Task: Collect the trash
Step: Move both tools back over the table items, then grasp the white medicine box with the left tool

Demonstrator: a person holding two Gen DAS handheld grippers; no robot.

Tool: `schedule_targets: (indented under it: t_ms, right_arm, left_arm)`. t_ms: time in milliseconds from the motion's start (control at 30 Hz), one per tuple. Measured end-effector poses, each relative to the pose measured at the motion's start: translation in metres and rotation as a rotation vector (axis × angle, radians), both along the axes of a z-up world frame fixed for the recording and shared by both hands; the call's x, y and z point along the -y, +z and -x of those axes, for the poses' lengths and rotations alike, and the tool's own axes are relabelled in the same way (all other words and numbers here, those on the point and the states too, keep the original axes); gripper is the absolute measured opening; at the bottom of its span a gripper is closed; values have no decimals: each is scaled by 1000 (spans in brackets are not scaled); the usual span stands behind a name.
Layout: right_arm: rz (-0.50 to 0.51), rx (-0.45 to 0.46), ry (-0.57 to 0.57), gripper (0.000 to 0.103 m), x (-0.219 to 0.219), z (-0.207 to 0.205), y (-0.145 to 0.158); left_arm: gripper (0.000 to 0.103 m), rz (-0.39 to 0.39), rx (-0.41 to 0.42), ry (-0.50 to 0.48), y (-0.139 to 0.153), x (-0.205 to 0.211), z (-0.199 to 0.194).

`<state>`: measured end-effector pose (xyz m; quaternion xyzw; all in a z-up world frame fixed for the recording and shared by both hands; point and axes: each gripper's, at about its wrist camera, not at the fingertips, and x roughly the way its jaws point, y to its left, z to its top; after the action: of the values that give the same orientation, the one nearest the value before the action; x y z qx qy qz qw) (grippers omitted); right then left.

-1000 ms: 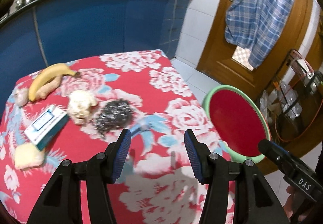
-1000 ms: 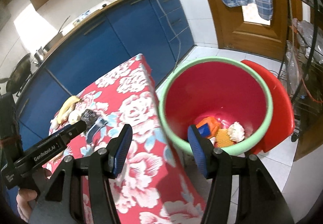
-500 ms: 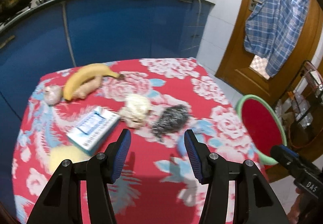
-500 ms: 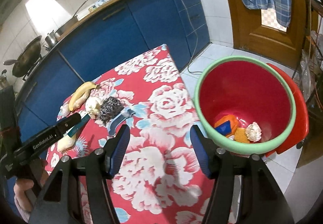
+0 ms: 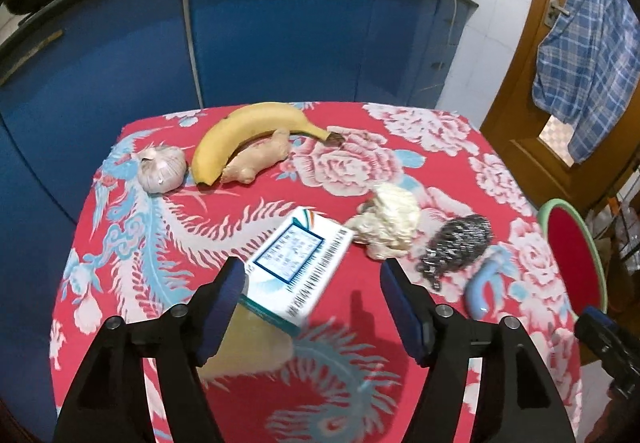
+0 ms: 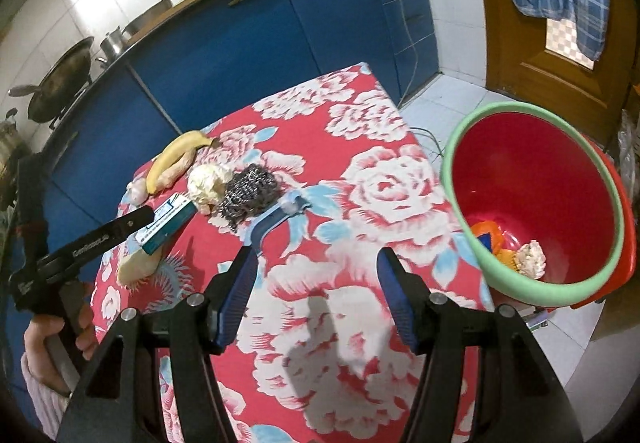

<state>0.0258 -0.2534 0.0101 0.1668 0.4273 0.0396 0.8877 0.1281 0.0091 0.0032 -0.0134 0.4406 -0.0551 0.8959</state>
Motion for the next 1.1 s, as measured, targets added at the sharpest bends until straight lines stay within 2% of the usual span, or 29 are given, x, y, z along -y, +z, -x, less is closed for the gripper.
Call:
schedule_targets:
  t_ms: [233, 400, 567, 633, 733, 867, 1100]
  right_arm:
    - [11, -21, 17, 64, -9, -7, -5]
    - [15, -40, 22, 64, -17, -14, -8]
    - [33, -50, 40, 64, -29, -22, -9]
    - [36, -61, 53, 64, -34, -27, -11]
    - [50, -73, 60, 64, -41, -33, -13]
    - [61, -103, 67, 64, -49, -42, -19]
    - [78, -130, 80, 64, -68, -60, -30]
  left_arm:
    - [74, -49, -63, -31, -21, -6, -22]
    - [74, -4, -95, -34, -32, -11, -27]
    - [73, 40, -70, -31, -35, -13, -25]
    - [68, 43, -74, -33, -39, -13, -27]
    - [67, 58, -55, -24, -40, -14, -27]
    - [61, 84, -14, 12, -40, -18, -23]
    - [59, 142, 47, 72, -28, -38, -18]
